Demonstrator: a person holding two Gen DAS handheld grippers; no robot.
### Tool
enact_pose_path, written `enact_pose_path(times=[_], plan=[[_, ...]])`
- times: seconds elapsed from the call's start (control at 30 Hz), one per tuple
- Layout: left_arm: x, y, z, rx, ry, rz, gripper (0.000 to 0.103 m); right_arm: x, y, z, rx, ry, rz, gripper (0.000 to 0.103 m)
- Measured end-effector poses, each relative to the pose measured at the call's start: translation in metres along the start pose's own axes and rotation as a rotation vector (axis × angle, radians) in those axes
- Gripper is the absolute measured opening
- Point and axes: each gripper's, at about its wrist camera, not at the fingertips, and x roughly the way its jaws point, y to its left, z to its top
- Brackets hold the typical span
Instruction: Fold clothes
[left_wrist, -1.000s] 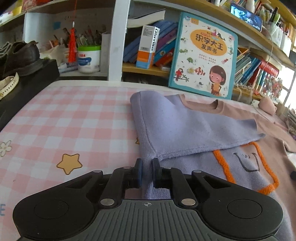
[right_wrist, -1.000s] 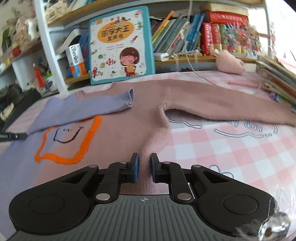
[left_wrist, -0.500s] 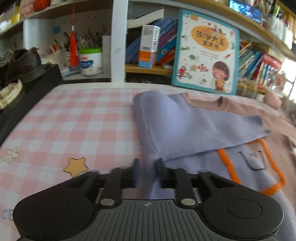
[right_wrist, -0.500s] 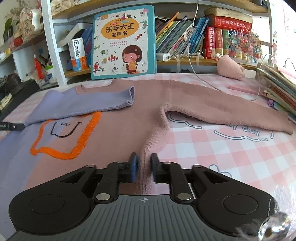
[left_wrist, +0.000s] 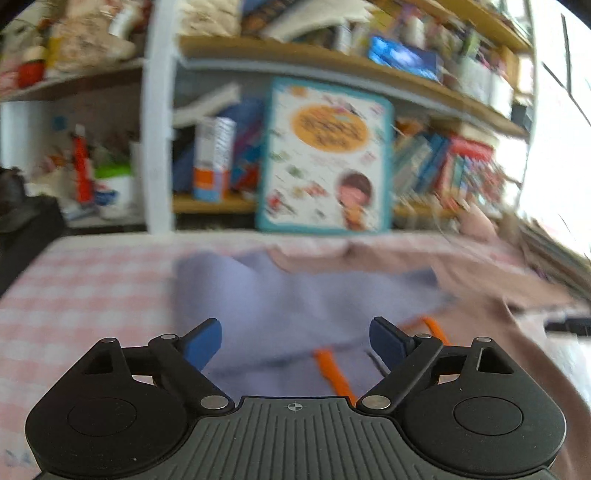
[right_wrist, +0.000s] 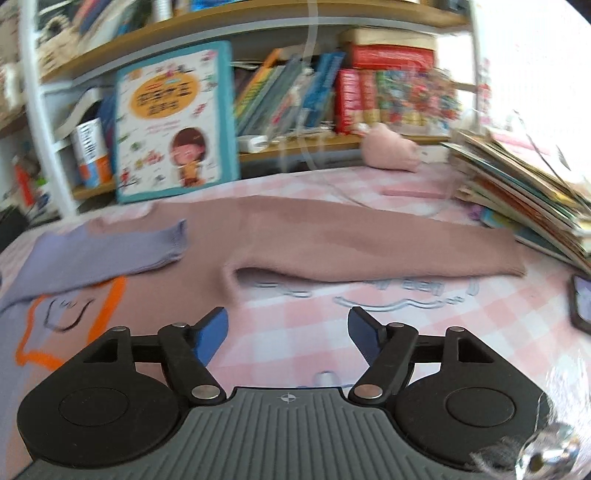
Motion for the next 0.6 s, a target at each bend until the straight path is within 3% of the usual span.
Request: enact_pose_path(times=[0.2,0.6], plan=[[0.006,-0.025,-0.014,0.075,0.04,-0.041,0.094,-0.007,-0.029,-0.001,0.037,-0.014,-0.098,0.074],[0.018,-0.022,-0.025,0.066,0.11,-0.066,0.095,-0.015,-0.09,0.005,0.115,-0.049,-0.23,0.075]])
